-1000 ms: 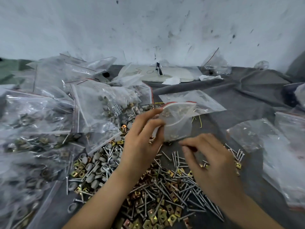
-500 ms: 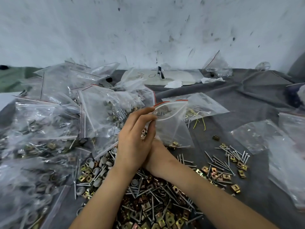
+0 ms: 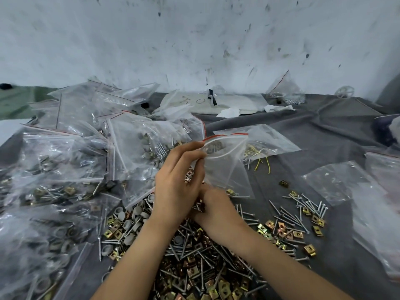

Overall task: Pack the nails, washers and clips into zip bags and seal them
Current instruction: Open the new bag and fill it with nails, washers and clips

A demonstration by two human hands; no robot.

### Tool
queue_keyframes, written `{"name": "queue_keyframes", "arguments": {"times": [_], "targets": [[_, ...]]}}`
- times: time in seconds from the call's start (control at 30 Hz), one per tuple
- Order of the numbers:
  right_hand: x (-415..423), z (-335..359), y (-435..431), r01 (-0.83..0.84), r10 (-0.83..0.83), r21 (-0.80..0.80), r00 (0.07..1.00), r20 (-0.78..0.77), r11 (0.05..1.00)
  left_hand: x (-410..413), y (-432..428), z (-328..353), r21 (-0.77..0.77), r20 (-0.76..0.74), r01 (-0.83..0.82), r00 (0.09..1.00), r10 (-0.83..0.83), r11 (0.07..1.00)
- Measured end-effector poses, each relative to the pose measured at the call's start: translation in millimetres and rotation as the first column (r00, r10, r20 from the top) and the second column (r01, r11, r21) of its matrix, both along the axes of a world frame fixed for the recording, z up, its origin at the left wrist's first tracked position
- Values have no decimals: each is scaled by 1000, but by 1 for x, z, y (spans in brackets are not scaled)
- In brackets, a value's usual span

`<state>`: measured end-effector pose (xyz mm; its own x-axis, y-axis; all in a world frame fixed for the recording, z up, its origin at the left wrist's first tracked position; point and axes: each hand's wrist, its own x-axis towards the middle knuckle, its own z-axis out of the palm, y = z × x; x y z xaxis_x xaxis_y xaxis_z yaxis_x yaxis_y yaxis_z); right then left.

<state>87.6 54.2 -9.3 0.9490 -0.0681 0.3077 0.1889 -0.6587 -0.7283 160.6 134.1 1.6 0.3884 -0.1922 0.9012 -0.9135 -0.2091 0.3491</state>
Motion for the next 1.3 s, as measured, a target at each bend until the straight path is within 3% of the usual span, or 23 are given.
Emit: {"name": "queue_keyframes", "arguments": {"times": [0.1,0.2,0.37,0.43,0.5,0.57,0.67,0.83,0.97,1.03,1.07,1.17,1.3], "targets": [[-22,20,-13,61,-62,9,996,66,998,-2,0,0,2,-4,16,1000,-16,1000],[-37,46,-22,161,-155,-4,959,236,987,-4,-1,0,10,2,27,1000,-27,1000],[-30,77,-36,424,-250,-236,811,530,875,-8,-3,1,37,22,74,997,-75,997],[-24,78,-42,500,-319,-347,827,463,794,-10,-2,0,52,34,113,993,-115,992],[-22,75,-50,506,-409,-442,862,301,741,-11,0,-1,58,37,149,988,-152,987],[-24,72,-56,449,-432,-423,891,142,787,-11,1,-2,63,37,180,982,-183,982],[-30,70,-57,384,-378,-185,923,68,905,-13,1,-1,79,57,212,975,-217,974],[-10,87,-67,323,-343,-205,936,-74,924,-11,-4,14,118,-60,215,976,-210,969],[6,119,-80,425,-420,-176,905,67,888,-6,14,38,113,-234,169,962,-139,979],[4,121,-81,483,-448,-159,869,213,861,4,38,48,208,-285,38,958,24,977],[0,117,-78,484,-435,-143,857,275,863,9,51,50,333,-306,-13,944,121,943],[-15,74,-55,409,-363,-87,874,325,908,11,84,38,694,-292,-20,906,307,720],[-33,3,-28,307,-260,-123,919,296,944,-10,95,13,823,-295,69,901,320,564]]}}
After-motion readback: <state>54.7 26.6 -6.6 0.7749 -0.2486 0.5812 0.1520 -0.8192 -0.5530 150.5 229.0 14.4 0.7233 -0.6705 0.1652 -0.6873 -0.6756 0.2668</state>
